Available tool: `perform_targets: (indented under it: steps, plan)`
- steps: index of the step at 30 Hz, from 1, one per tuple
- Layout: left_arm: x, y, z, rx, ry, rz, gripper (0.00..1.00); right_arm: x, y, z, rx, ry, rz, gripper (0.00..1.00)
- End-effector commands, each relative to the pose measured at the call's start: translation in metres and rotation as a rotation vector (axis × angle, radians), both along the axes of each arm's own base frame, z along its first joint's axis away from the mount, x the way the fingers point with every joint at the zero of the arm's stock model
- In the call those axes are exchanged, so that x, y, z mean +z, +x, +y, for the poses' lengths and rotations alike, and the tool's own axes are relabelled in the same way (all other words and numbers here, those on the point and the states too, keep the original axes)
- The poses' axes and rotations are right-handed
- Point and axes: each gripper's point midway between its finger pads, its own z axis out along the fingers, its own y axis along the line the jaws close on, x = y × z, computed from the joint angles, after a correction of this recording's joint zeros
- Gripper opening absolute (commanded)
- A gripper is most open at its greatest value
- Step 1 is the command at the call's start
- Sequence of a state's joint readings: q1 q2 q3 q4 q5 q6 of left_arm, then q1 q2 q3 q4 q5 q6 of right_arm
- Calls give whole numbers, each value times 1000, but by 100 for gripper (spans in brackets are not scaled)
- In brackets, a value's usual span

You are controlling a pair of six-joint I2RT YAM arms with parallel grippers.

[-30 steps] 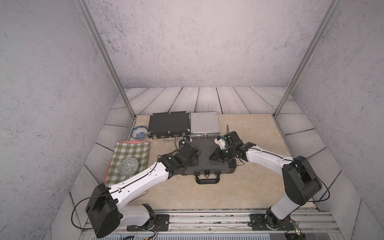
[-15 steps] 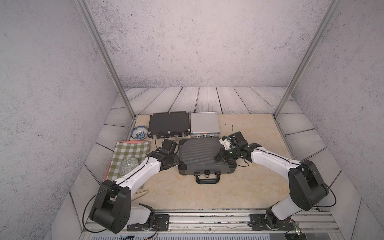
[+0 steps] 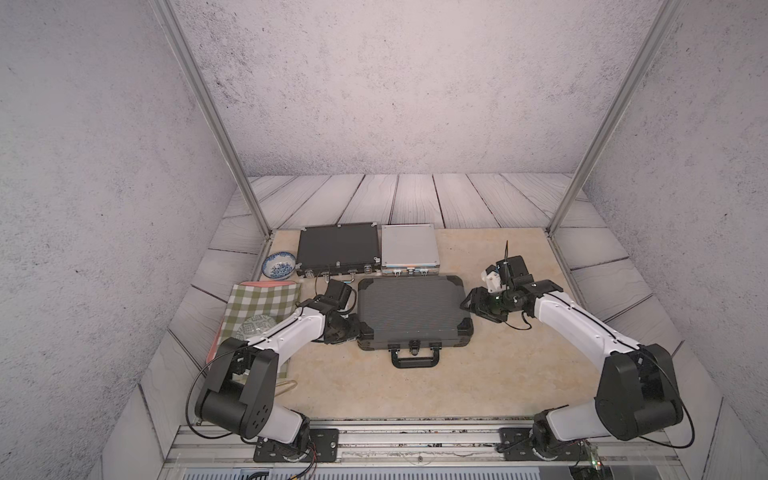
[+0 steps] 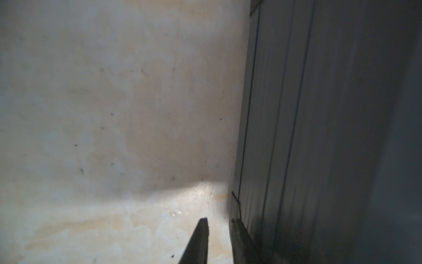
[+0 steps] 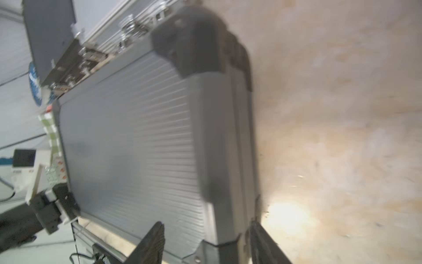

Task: Close the poker set cases
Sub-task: Adjust the poker set case at the center of the board.

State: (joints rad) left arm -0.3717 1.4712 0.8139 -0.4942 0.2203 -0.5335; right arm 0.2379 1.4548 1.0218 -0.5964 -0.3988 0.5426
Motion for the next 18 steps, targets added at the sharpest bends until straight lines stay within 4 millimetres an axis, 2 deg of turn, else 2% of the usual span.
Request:
perform_targets:
  steps: [1, 4, 7, 13, 18]
  plan:
    - [18, -8, -65, -186, -242, -6, 23, -20, 1, -14, 26, -64, 72, 66]
    - [14, -18, -79, -250, -248, 14, 23, -25, 9, -4, 70, -23, 80, 69]
    - [10, -29, -94, -307, -246, 22, 22, -24, 12, -2, 81, -22, 79, 70]
    - [1, -42, -114, -360, -267, 38, 21, -8, 16, -20, 30, -48, 46, 70]
    - [0, -49, -135, -431, -262, 51, 19, 4, 15, -25, 45, -58, 34, 71]
